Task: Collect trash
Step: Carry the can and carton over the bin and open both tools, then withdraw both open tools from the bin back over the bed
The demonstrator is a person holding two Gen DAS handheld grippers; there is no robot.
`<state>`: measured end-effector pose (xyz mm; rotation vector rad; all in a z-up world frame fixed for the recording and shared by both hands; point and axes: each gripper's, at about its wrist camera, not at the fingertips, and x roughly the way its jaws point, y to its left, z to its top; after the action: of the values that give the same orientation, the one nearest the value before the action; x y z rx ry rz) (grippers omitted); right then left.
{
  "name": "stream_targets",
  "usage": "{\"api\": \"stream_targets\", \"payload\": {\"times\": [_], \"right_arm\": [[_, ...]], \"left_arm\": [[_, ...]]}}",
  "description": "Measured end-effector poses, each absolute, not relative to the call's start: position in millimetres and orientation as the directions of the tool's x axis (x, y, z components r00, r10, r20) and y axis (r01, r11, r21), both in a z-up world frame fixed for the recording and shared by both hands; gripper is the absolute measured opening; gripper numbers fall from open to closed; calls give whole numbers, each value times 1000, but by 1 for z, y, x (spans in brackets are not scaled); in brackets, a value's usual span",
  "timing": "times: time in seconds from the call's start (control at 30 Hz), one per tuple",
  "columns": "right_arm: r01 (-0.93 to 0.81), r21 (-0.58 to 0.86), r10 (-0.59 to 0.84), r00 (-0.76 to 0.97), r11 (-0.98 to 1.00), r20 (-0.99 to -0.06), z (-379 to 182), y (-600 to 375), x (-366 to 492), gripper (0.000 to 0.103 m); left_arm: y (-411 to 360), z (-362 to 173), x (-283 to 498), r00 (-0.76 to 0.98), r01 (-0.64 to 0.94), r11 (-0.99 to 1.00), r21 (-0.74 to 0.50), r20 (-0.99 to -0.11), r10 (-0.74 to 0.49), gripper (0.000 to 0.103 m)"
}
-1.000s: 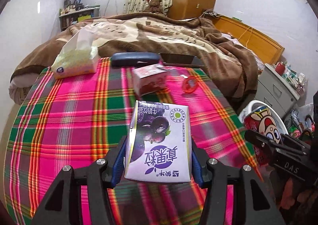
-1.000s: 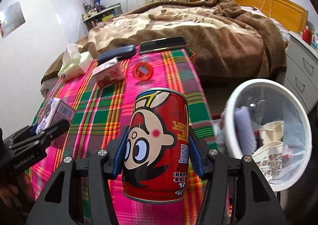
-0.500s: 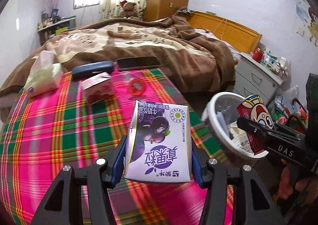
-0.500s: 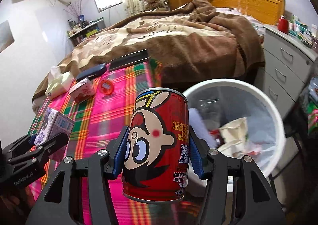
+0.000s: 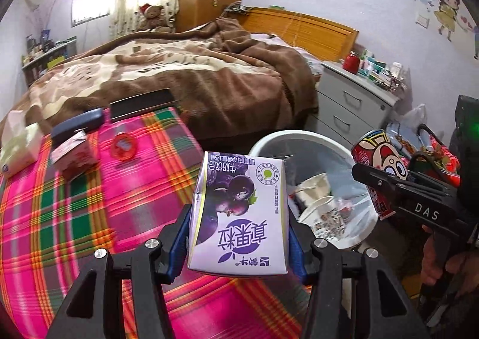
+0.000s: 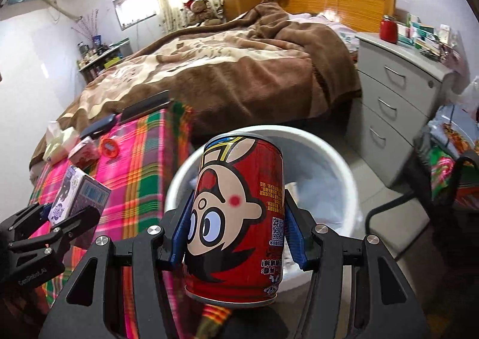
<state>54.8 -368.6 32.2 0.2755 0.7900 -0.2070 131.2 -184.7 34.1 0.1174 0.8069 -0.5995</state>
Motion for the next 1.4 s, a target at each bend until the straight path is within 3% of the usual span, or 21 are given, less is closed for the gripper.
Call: {"api": "stream_targets", "payload": {"times": [0.37, 0.9, 1.03, 1.4], "right_arm": [[319, 145, -96, 631, 937, -770, 11, -406, 58, 56], [297, 135, -71, 592, 945, -803, -9, -424, 67, 57], [304, 135, -81, 603, 943, -794, -7, -426, 64, 69], [323, 154, -84, 617, 934, -782, -3, -424, 61, 69]], "left_arm": [[-251, 14, 136, 472, 610, 783, -122, -738, -483, 56], [-291, -12, 145, 415, 629, 766, -133, -776, -475, 56], [-291, -14, 146, 417, 620, 773, -137, -777, -472, 67], [-275, -9, 144, 435, 594, 790, -153, -764, -475, 68]]}}
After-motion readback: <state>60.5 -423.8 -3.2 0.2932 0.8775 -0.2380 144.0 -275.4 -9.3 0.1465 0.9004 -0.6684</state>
